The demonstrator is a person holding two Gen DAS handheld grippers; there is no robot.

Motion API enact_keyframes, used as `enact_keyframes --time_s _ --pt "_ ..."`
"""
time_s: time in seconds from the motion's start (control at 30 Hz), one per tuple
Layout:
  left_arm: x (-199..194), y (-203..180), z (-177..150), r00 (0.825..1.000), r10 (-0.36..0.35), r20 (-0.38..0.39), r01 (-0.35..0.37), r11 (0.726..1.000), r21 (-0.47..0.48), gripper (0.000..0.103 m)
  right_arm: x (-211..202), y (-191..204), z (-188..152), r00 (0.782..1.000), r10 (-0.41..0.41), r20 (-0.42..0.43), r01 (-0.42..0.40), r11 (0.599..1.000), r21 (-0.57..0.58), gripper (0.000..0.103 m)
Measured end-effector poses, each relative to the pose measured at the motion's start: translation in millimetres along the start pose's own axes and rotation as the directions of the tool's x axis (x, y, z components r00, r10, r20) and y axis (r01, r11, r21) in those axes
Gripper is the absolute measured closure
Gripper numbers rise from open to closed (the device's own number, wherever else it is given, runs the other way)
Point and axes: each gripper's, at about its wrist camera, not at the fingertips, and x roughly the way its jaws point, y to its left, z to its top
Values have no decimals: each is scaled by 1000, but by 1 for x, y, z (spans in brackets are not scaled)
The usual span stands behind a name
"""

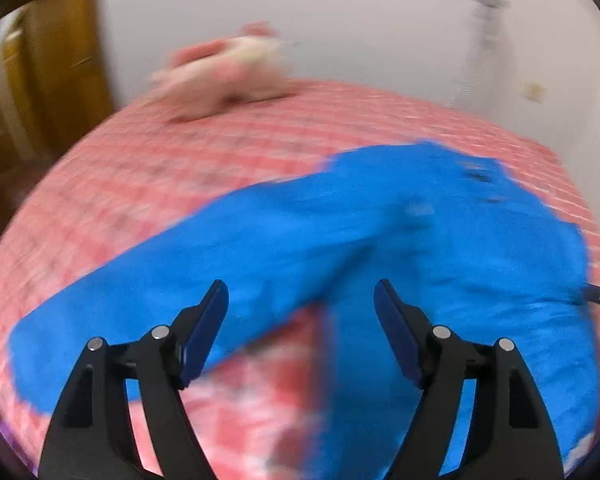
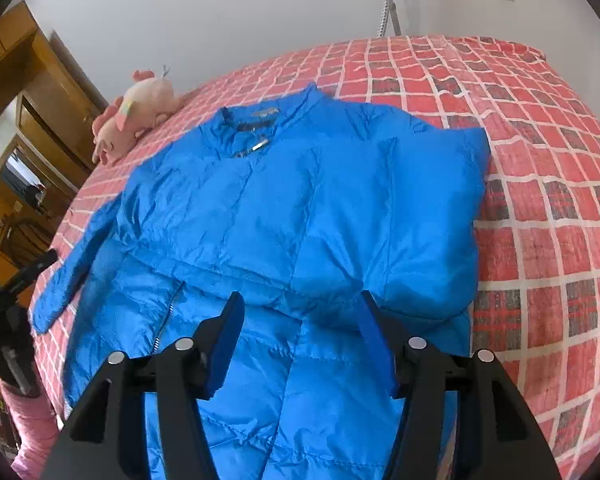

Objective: Fold large clothes
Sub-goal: 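Move the left tool to the other sleeve's white-striped cuff, then grasp the cuff with the left tool and fold the sleeve across the body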

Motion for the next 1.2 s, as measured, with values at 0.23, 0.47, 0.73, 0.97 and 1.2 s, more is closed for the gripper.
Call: enact_keyframes --time_s 0.23,0.47,0.73,0.97,1.2 --pt "-33 179 -46 946 314 -85 -325 901 -286 13 0 2 -2 1000 -14 5 14 1000 -10 40" --pt "-25 279 -79 954 246 -169 -297 835 -463 13 4 2 -2 1000 -20 0 20 1000 -6 39" --pt "10 284 -87 975 147 -165 -213 830 -516 12 5 0 -5 1000 -18 -3 18 1000 0 39" --pt "12 271 -80 985 123 -119 -167 842 -513 70 5 -1 -5 1000 -19 -5 19 1000 5 39" --pt "-16 237 -59 990 138 1 -119 857 -501 76 0 -1 -4 1000 -11 10 11 1000 8 39"
